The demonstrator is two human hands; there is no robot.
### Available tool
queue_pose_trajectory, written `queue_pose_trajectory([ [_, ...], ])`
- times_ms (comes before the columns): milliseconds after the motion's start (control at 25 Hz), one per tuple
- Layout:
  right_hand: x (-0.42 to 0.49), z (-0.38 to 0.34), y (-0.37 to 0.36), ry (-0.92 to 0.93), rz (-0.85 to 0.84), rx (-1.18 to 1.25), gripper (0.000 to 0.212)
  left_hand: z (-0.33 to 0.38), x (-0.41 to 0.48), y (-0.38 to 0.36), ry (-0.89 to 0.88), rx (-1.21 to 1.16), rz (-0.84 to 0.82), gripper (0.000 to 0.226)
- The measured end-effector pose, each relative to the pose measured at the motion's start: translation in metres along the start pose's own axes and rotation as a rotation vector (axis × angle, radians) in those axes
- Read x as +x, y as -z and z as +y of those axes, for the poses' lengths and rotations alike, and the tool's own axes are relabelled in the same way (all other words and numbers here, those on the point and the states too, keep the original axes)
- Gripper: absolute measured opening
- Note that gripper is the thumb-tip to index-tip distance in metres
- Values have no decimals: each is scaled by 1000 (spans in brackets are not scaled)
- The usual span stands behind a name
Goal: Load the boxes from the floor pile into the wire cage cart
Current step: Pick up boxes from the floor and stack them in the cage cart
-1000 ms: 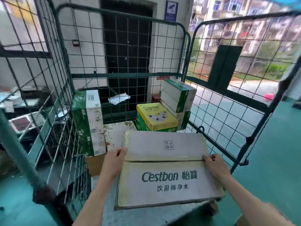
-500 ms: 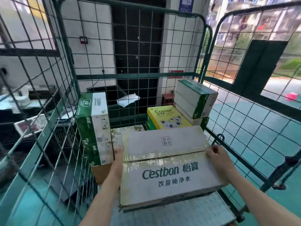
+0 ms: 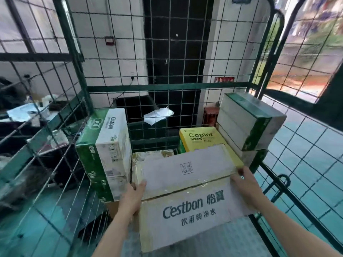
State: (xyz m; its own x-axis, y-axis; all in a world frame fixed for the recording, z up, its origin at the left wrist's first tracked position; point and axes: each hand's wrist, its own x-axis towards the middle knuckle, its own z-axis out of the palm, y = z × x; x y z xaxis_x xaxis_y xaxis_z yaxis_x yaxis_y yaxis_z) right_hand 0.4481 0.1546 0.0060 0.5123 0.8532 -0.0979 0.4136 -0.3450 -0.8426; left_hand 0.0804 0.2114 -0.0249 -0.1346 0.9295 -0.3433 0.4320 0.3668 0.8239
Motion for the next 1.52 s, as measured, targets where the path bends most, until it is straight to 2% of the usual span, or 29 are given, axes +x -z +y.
queue_pose_trajectory([
  [160, 70, 1, 7, -30, -42, -22, 22, 27, 30, -29, -58, 136, -19, 72],
  [280, 115, -2, 16, -7, -46, -35, 21, 47, 50, -54, -112, 175, 38, 58],
  [440, 161, -3, 24, 22, -89, -63, 21, 72, 66, -83, -156, 68, 64, 28],
  [560, 191, -12, 28, 87, -107, -101, 20, 83, 75, -95, -143, 9, 106, 36],
  [720, 220, 1, 23, 45, -120, -235, 42, 103, 91, -118, -89, -31, 123, 32],
  [840, 215, 22, 1, -25, 93, -343, 85, 106, 114, -142, -17, -63, 118, 36],
  [920, 200, 34, -16, -92, 169, -73, 108, 106, 122, -157, 21, -95, 113, 36],
  [1040, 178, 56, -49, -310, 107, 417, 134, 116, 133, -176, 30, -117, 37, 37],
  [1080, 172, 63, -58, -401, 60, 527, 130, 120, 135, -179, 36, -124, 20, 38],
  [1120, 167, 62, -61, -490, -10, 594, 117, 124, 139, -180, 36, -143, 28, 34],
  [1200, 167, 62, -57, -531, -65, 612, 91, 134, 141, -173, 58, -198, 47, 16],
  [1240, 173, 61, -48, -479, -19, 608, 89, 134, 148, -168, 55, -213, 44, 25],
  [1320, 195, 56, -16, -410, 146, 573, 103, 130, 161, -160, 61, -184, -27, 53],
  [1400, 221, 41, 17, -316, 238, 438, 114, 122, 170, -155, 94, -144, -55, 63],
  [1520, 253, 24, 28, -241, 122, 320, 127, 103, 169, -151, 236, -197, -35, 66],
])
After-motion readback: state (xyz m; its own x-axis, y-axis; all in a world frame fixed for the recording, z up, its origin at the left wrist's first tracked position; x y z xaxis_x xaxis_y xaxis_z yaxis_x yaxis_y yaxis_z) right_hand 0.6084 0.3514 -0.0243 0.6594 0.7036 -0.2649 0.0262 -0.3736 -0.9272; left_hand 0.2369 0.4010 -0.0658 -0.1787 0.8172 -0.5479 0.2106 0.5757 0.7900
